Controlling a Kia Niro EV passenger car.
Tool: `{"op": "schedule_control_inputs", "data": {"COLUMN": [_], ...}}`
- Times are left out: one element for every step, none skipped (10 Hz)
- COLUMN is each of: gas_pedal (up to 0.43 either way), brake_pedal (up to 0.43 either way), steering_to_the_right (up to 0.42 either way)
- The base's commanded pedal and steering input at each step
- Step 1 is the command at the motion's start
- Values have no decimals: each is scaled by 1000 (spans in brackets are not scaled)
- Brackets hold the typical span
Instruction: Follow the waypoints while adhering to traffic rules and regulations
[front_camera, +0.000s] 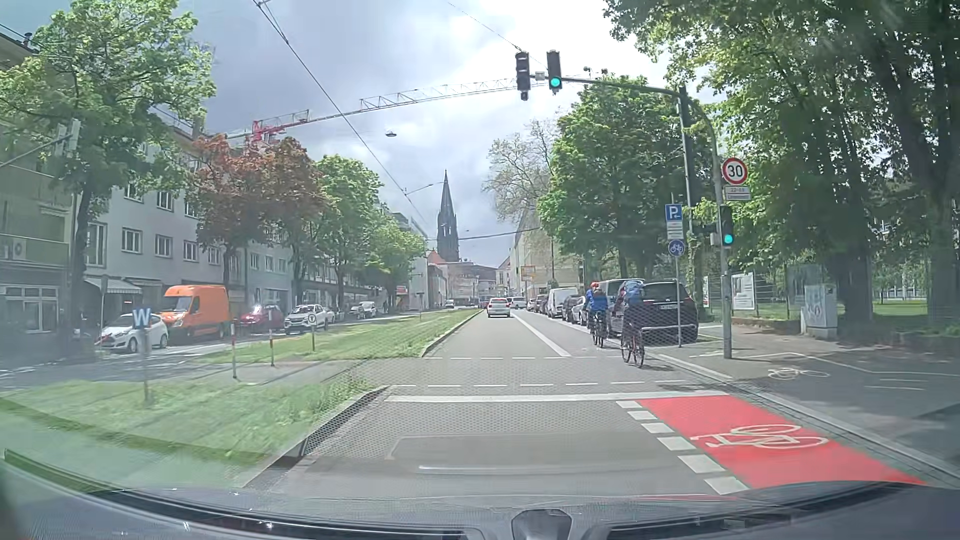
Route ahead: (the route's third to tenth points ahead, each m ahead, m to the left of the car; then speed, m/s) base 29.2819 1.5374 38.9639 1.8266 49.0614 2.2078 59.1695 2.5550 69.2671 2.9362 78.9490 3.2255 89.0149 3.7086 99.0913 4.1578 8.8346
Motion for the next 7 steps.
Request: {"op": "schedule_control_inputs", "data": {"gas_pedal": [39, 47, 47, 59, 59, 59, 67], "brake_pedal": [0, 0, 0, 0, 0, 0, 0], "steering_to_the_right": [-2, -3, -2, -2, -3, -1, -1]}}
